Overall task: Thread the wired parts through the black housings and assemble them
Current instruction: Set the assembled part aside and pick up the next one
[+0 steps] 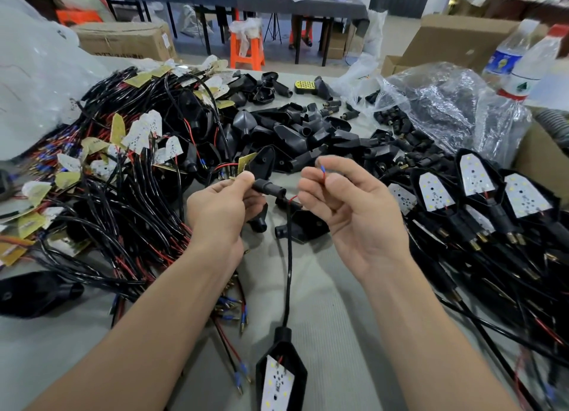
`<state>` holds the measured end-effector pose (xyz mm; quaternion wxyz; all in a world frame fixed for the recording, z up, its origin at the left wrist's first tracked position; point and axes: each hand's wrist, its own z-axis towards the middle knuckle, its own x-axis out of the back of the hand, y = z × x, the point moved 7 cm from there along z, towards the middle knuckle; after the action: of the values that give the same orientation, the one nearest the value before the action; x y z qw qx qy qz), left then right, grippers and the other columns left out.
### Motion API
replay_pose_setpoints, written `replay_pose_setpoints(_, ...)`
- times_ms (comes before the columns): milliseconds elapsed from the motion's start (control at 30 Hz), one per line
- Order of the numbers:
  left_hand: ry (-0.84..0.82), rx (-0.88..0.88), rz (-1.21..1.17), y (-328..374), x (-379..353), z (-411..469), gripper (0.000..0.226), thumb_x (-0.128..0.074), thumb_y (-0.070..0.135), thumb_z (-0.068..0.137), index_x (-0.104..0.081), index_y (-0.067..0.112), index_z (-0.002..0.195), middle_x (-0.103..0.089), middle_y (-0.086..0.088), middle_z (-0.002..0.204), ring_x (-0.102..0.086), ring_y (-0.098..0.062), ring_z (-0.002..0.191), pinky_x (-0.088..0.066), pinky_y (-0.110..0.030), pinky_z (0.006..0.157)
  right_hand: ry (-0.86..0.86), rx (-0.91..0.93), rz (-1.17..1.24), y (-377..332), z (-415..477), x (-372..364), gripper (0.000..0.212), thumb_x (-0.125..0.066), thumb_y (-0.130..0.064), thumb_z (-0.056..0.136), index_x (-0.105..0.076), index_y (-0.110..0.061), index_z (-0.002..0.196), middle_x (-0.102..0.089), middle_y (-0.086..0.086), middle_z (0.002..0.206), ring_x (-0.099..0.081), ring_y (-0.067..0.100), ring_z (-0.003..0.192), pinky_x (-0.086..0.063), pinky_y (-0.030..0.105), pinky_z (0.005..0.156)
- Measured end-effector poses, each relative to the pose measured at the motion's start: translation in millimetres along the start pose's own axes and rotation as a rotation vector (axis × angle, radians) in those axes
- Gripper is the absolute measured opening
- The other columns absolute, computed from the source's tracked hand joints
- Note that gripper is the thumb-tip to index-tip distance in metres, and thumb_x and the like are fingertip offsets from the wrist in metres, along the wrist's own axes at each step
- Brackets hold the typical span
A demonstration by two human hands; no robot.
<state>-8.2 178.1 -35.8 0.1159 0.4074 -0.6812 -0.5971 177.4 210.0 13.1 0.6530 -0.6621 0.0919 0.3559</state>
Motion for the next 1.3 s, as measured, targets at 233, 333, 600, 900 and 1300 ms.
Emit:
replay_pose_setpoints(233, 0.001, 0.002, -0.01, 0.3, 0.7, -0.1, 0.014, -0.077, 0.013, 0.092, -0.071, 0.001, 0.091, -0.072, -0.003, 0.06, -0.069, -0.01, 0.052, -0.052, -0.016, 0.048, 0.187, 0.174, -0.655, -6.2, -1.4, 12.7, 0.017, -0.075, -0.005, 0.081, -0.08, -0.02, 0.075, -0.072, 0.003, 0.065, -0.053, 0.009, 0.05, -0.043, 0.024, 0.053)
replay_pose_setpoints(333, -0.009, -0.001, -0.007, -0.6, -0.2, 0.3, 0.013, -0.076, 0.011, 0.092, -0.07, 0.0, 0.094, -0.071, -0.003, 0.061, -0.069, -0.01, 0.051, -0.052, -0.016, 0.048, 0.285, 0.197, -0.896, -5.1, -3.6, 18.7, 0.012, -0.077, -0.016, 0.078, -0.079, -0.028, 0.074, -0.07, -0.009, 0.062, -0.058, 0.001, 0.055, -0.044, 0.017, 0.058)
replay_pose_setpoints(600, -0.008, -0.015, -0.002, -2.6, -0.3, 2.3, 0.012, -0.076, 0.01, 0.092, -0.069, 0.003, 0.086, -0.071, -0.005, 0.062, -0.068, -0.009, 0.05, -0.052, -0.016, 0.048, 0.263, 0.263, -1.15, -6.4, -6.7, 10.4, 0.012, -0.074, -0.018, 0.079, -0.077, -0.026, 0.07, -0.067, -0.013, 0.059, -0.058, 0.003, 0.054, -0.04, 0.011, 0.053)
replay_pose_setpoints(900, -0.015, -0.046, 0.015, -2.1, -0.8, 2.0, 0.015, -0.075, 0.009, 0.093, -0.069, 0.004, 0.08, -0.07, -0.003, 0.059, -0.068, -0.01, 0.051, -0.053, -0.016, 0.049, 0.274, 0.232, -1.153, -7.7, -6.8, 13.1, 0.014, -0.072, -0.014, 0.076, -0.074, -0.023, 0.065, -0.061, -0.005, 0.054, -0.049, 0.003, 0.047, -0.037, 0.011, 0.05)
replay_pose_setpoints(1300, -0.057, -0.279, 0.217, 10.9, -6.4, -6.6, 0.016, -0.075, 0.016, 0.093, -0.075, 0.009, 0.078, -0.074, -0.005, 0.064, -0.074, -0.019, 0.059, -0.058, -0.023, 0.057, 0.351, 0.142, -1.14, -4.6, -4.7, 21.1, 0.01, -0.072, -0.017, 0.07, -0.072, -0.023, 0.061, -0.056, -0.013, 0.046, -0.049, 0.003, 0.045, -0.035, 0.009, 0.047)
